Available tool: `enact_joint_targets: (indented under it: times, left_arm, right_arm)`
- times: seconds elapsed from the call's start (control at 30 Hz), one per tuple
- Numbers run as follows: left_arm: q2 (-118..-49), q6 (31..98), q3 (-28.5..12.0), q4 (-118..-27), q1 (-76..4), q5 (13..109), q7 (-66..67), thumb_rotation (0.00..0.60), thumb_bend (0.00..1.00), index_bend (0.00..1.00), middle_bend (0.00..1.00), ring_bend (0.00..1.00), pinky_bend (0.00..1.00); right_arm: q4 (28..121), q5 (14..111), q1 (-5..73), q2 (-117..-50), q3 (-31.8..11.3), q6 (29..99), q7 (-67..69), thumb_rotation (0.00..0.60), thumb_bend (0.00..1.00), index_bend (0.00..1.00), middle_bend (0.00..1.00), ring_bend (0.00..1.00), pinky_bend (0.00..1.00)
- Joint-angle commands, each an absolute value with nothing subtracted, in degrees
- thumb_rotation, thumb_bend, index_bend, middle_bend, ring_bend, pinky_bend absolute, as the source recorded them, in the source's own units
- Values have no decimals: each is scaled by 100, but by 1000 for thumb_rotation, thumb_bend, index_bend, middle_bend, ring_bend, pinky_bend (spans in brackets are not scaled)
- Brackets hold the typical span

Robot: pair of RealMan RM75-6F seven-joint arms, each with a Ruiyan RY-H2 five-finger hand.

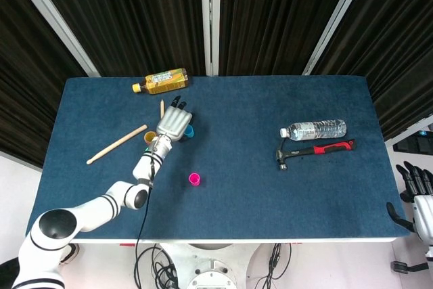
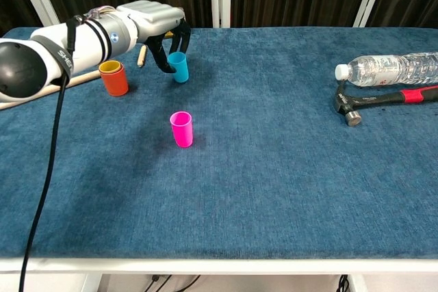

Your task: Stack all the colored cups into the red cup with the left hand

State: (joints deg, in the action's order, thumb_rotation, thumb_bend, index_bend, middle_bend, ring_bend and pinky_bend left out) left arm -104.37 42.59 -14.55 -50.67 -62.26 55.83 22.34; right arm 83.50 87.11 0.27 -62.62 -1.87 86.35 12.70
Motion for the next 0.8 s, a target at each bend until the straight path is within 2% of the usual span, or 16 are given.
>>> enact_joint_targets:
  times: [0.03, 0.3, 0.47, 0.63, 0.8]
  left_arm:
    - [-10082, 4549, -1522, -5667, -6061, 5589, 2307, 600, 235, 502, 501, 145, 21]
    - [-8804, 5183, -1589, -7757, -5613, 5414, 2760, 600, 236, 503, 519, 145, 21]
    - [-8178, 5460, -1462, -8608, -5385, 5221, 3122, 600, 244, 513, 531, 156, 22]
    - [-7965, 5694, -1223, -8678, -5159, 5269, 3235, 600, 258, 517, 536, 166, 19]
    - [-7863, 5644, -1018, -8651, -5026, 5226, 3254, 600, 256, 517, 536, 166, 19]
  right_arm:
    - [8341, 8701, 20, -6260, -191, 8640, 1277, 600, 312, 0, 0, 0, 0]
    - [8302, 8709, 9, -6283, -175, 8638, 1259, 600, 312, 0, 0, 0, 0]
    - [8354, 8787, 22, -6301, -154, 8658, 1163, 600, 312, 0, 0, 0, 0]
    - [8442, 8885, 38, -6335, -122, 8680, 1060, 600, 312, 0, 0, 0, 0]
    - [8466, 8916, 42, -6372, -103, 8682, 988, 600, 313, 0, 0, 0, 0]
